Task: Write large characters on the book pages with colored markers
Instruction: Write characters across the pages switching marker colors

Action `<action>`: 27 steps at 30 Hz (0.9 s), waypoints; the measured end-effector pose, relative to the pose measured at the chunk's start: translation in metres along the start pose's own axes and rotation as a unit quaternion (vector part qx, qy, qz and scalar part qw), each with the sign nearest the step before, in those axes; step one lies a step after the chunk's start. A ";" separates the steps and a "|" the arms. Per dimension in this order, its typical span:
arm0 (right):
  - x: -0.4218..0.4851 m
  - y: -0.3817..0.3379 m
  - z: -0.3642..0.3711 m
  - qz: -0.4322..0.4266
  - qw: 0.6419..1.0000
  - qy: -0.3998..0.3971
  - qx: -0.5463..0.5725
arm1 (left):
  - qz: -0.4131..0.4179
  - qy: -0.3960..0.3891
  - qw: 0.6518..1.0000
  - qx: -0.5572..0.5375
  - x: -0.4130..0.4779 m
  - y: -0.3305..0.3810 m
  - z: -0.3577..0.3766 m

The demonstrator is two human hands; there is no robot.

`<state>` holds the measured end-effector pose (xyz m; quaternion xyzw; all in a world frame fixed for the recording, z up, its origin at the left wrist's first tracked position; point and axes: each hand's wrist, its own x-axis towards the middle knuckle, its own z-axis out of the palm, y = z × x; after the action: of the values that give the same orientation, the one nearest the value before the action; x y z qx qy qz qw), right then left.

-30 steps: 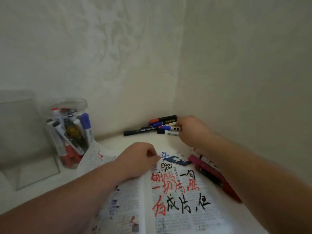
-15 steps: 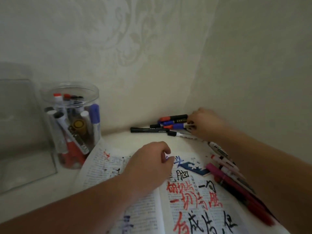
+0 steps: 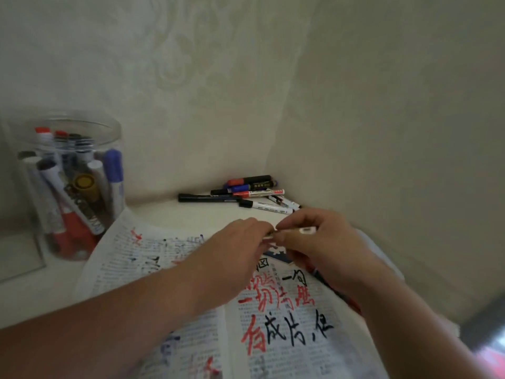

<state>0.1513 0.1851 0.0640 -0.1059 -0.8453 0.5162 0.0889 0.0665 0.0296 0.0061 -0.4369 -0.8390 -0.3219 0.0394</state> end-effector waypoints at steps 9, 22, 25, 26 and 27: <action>-0.029 0.021 0.031 -0.022 0.986 0.045 0.157 | 0.077 -0.049 0.993 -0.079 -0.008 -0.008 -0.001; -0.024 0.025 -0.004 -0.001 0.933 0.188 0.307 | 0.002 -0.074 0.996 -0.057 -0.006 -0.004 -0.005; -0.049 0.029 -0.018 -0.017 0.963 0.053 0.264 | 0.014 -0.090 0.996 -0.002 -0.004 -0.009 -0.003; -0.059 0.034 -0.021 -0.011 0.967 -0.011 0.253 | 0.017 -0.094 0.995 0.019 -0.004 -0.009 -0.002; -0.069 0.038 -0.023 0.000 0.967 -0.076 0.244 | 0.019 -0.097 0.994 0.035 -0.004 -0.010 0.000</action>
<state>0.2271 0.2031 0.0376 -0.0416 -0.6979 0.7134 0.0476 0.0613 0.0233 -0.0003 -0.4800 -0.8414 -0.2475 -0.0207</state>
